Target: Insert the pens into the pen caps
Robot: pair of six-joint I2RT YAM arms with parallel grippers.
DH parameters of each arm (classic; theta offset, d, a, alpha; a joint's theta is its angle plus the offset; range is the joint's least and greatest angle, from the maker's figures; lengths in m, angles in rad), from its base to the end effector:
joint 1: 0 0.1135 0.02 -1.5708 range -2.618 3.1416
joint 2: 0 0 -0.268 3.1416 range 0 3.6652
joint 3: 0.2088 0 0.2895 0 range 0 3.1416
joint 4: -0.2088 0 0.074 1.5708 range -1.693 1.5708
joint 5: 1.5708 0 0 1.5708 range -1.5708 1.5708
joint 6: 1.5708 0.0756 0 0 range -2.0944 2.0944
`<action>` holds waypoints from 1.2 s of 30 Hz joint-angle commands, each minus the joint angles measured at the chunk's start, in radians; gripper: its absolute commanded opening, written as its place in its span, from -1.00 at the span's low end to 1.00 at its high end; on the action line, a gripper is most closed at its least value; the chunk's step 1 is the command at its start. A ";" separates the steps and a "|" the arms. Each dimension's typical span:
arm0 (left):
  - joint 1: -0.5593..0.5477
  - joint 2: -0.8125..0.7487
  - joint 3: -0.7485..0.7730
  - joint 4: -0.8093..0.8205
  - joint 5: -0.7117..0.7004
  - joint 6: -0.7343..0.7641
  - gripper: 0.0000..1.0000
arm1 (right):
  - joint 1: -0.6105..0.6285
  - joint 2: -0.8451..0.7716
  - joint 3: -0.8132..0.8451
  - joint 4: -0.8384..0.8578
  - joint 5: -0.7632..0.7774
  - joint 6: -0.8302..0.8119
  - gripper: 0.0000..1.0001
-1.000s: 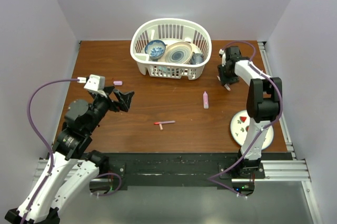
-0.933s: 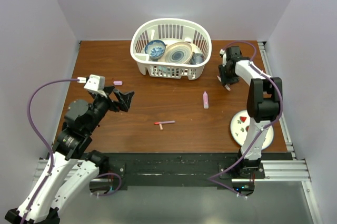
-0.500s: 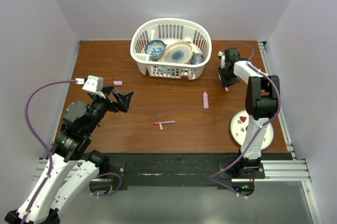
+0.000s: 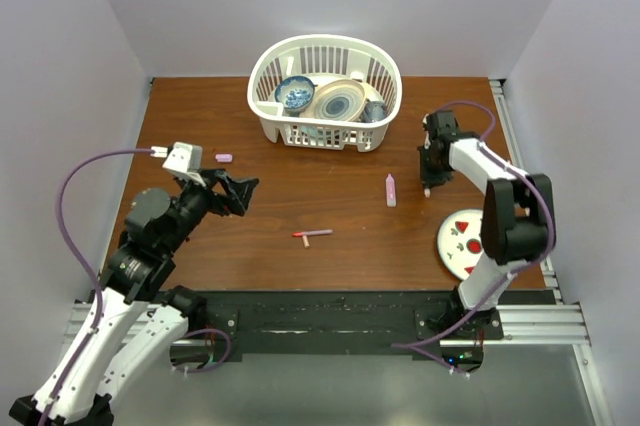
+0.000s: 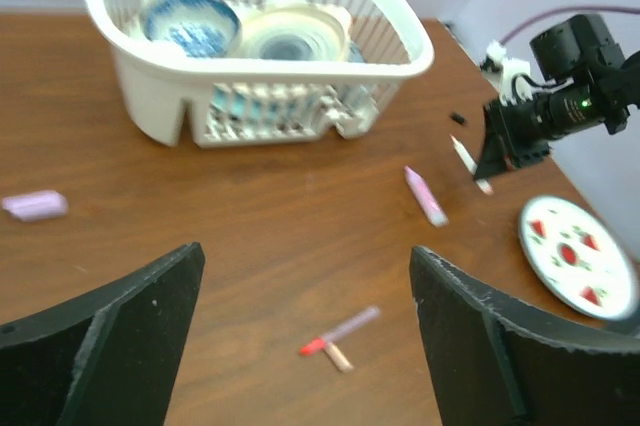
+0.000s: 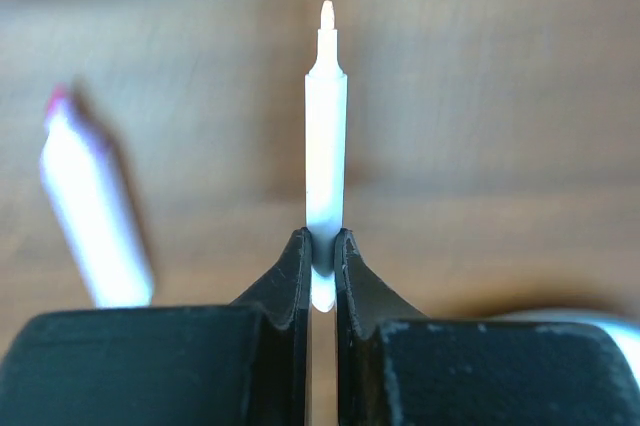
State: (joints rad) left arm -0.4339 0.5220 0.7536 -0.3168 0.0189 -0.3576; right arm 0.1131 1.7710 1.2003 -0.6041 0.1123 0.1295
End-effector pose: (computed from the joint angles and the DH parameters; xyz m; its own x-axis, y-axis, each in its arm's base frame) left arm 0.1796 -0.0848 0.3578 -0.2254 -0.2812 -0.9328 0.3827 0.8549 -0.3503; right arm 0.4000 0.0369 0.1361 -0.9180 0.0249 -0.3959 0.0498 0.9974 -0.0527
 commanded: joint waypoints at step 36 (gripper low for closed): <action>-0.085 0.477 -0.177 0.502 0.401 -0.460 0.35 | 0.890 -0.539 -0.263 0.503 -0.031 0.581 -1.00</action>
State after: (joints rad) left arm -0.5117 1.0119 0.5957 0.1329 0.4313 -0.8024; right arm 0.9955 1.2411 0.8883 -0.1558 0.0311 0.6899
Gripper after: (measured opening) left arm 0.686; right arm 0.056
